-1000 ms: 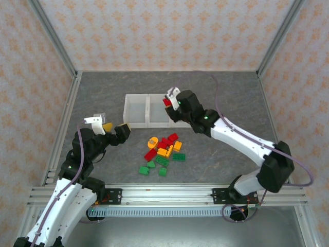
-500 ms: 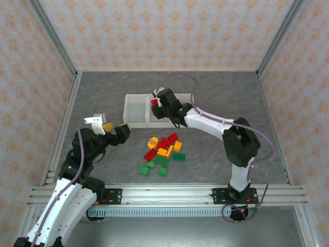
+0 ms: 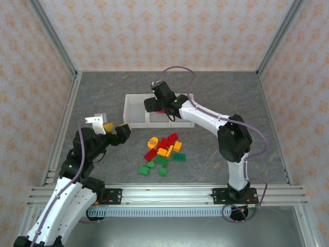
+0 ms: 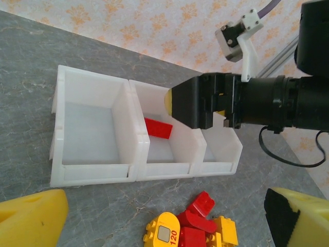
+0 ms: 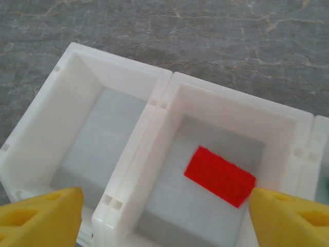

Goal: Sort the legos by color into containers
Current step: Place the lego in the container, then pick up the lego from the bottom-center of the table.

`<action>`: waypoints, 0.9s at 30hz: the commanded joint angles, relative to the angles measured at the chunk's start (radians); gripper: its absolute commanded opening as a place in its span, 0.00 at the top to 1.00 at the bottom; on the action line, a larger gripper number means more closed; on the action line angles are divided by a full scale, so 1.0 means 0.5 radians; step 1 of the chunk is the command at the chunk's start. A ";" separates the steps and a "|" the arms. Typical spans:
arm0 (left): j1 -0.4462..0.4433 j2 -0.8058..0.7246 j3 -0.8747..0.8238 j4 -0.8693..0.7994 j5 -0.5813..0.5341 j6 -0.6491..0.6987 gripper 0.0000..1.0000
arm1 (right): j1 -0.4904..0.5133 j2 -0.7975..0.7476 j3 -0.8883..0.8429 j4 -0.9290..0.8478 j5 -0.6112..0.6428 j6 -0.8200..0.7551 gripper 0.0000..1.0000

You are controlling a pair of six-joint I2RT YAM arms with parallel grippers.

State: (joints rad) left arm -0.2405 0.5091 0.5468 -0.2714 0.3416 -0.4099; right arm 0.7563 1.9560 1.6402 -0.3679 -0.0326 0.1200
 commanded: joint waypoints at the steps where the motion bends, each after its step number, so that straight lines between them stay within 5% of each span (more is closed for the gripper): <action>1: -0.001 0.015 -0.017 0.061 0.044 0.031 0.01 | -0.006 -0.094 0.088 -0.315 0.128 0.215 0.11; 8: -0.001 0.028 -0.008 0.045 0.005 0.026 0.01 | -0.036 -0.523 -0.349 -0.423 -0.207 0.565 0.00; 18: -0.001 0.028 -0.006 0.037 -0.023 0.022 0.01 | 0.067 -1.082 -1.432 -0.082 -0.076 1.562 0.08; 27: -0.001 0.019 -0.006 0.040 0.002 0.025 0.01 | 0.134 -0.925 -1.407 -0.213 0.111 1.666 0.15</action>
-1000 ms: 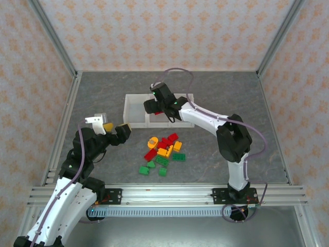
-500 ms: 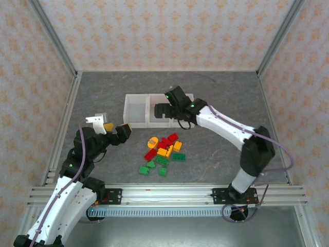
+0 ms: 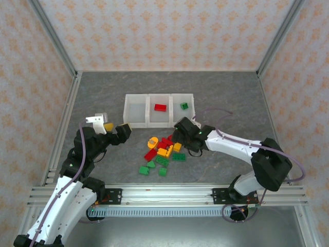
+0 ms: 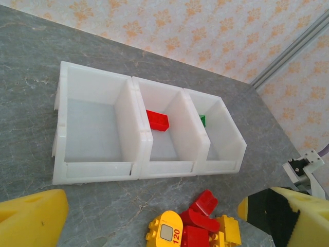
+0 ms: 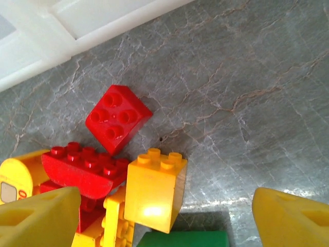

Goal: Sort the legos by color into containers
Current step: Pick up the lego from the bottom-center of the table.

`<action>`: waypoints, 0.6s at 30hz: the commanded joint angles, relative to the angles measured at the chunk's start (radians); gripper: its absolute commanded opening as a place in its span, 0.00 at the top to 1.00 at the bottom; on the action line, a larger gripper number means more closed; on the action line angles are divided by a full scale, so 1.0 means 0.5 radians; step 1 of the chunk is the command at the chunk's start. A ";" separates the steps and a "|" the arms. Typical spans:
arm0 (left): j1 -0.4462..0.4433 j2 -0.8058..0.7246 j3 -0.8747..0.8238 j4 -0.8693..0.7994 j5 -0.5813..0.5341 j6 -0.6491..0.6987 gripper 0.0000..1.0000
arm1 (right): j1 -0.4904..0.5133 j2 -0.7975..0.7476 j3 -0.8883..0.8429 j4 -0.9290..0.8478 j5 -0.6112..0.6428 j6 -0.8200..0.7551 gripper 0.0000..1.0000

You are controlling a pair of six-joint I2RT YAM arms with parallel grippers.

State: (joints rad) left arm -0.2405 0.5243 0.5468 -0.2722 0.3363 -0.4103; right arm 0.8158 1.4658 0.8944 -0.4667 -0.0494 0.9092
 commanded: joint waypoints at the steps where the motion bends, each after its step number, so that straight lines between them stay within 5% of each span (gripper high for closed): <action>1: -0.001 -0.015 -0.008 0.040 0.009 0.026 0.01 | 0.019 0.082 0.102 -0.026 0.155 0.078 0.16; 10: -0.001 -0.033 -0.011 0.044 0.009 0.026 0.01 | 0.043 0.234 0.190 -0.102 0.236 -0.002 0.37; 18: -0.001 -0.033 -0.011 0.044 0.013 0.026 0.01 | 0.116 0.327 0.211 -0.125 0.208 -0.046 0.37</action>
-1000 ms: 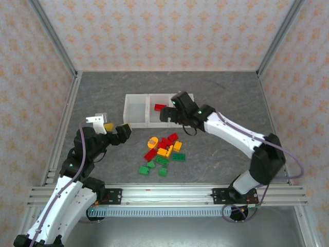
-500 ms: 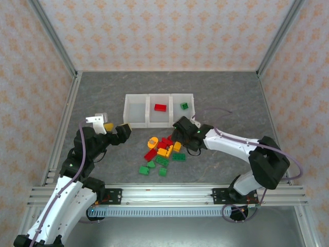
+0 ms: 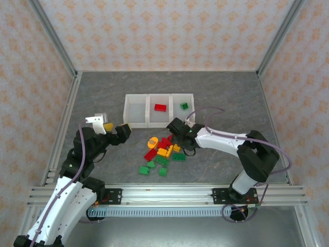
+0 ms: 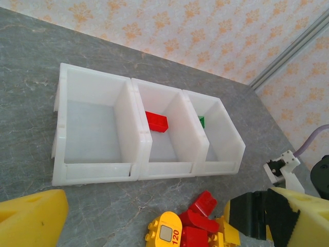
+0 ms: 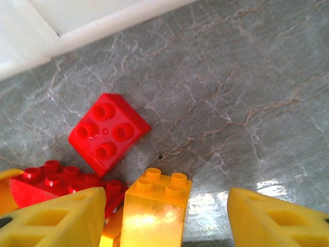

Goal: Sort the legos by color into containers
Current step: Pick up the lego from the bottom-center of the table.

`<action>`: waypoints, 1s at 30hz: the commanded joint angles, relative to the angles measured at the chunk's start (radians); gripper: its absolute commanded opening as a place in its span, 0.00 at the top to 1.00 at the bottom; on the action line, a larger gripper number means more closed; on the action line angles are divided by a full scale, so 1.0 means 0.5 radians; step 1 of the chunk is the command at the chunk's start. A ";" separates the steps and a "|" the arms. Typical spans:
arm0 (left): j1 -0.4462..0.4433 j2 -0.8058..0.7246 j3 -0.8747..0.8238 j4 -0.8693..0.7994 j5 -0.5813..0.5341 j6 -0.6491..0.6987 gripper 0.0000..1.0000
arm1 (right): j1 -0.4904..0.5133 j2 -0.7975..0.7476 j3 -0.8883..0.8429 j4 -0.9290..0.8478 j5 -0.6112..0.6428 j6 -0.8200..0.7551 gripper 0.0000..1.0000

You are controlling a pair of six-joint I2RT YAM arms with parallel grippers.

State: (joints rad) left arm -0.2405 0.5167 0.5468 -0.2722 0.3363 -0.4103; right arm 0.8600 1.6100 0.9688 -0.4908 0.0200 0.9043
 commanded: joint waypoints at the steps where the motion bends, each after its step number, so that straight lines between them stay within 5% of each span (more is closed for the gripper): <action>1: -0.001 -0.018 -0.011 0.043 0.012 0.026 0.01 | 0.031 0.060 0.070 -0.073 0.049 -0.051 0.36; 19: -0.001 0.003 -0.008 0.040 0.003 0.023 0.01 | 0.044 0.087 -0.056 -0.116 0.067 -0.224 0.52; 30: -0.001 -0.027 -0.008 0.038 -0.005 0.023 0.01 | 0.043 0.217 -0.064 -0.050 0.037 -0.292 0.49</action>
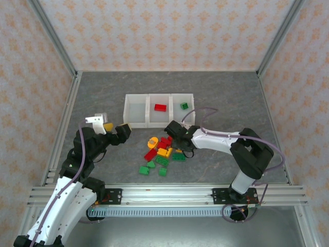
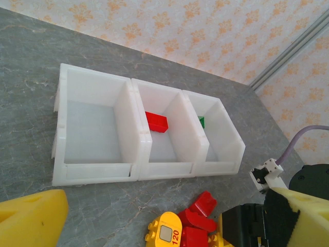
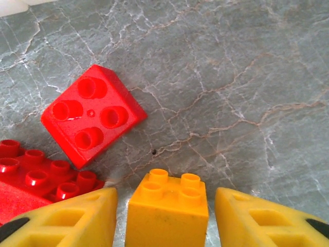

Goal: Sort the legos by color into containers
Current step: Pick up the lego from the bottom-center of the table, then place the lego in the container.

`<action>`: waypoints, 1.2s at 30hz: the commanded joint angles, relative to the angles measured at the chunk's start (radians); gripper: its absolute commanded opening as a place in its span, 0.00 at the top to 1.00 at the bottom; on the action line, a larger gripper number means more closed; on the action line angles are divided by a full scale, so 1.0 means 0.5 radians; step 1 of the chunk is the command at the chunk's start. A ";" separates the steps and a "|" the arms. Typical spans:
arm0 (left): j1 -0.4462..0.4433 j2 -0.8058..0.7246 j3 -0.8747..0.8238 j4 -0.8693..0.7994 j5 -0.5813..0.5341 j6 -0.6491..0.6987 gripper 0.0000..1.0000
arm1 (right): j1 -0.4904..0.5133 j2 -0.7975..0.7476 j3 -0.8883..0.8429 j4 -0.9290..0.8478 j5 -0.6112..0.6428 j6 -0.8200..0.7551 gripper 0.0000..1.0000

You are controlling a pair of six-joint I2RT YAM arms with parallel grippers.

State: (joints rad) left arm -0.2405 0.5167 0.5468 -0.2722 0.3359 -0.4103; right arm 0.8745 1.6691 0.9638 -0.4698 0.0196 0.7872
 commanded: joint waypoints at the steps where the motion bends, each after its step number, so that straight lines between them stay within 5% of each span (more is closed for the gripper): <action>1: -0.001 -0.029 -0.008 0.038 -0.005 0.023 0.01 | 0.015 0.108 -0.048 -0.087 0.038 -0.064 0.50; 12: -0.001 -0.027 -0.011 0.037 -0.003 0.023 0.01 | 0.015 0.142 0.007 -0.082 0.061 -0.149 0.60; 25: -0.001 -0.006 -0.008 0.037 -0.006 0.023 0.01 | 0.015 -0.272 0.209 -0.045 -0.020 -0.295 0.68; 36: -0.001 -0.054 -0.005 0.026 -0.049 0.022 0.01 | -0.026 -0.056 0.819 0.166 -0.053 -0.548 0.69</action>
State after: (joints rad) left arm -0.2405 0.5056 0.5468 -0.2726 0.3325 -0.4103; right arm 0.8730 1.5730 1.2903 -0.4484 -0.0021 0.5755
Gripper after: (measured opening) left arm 0.992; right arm 0.313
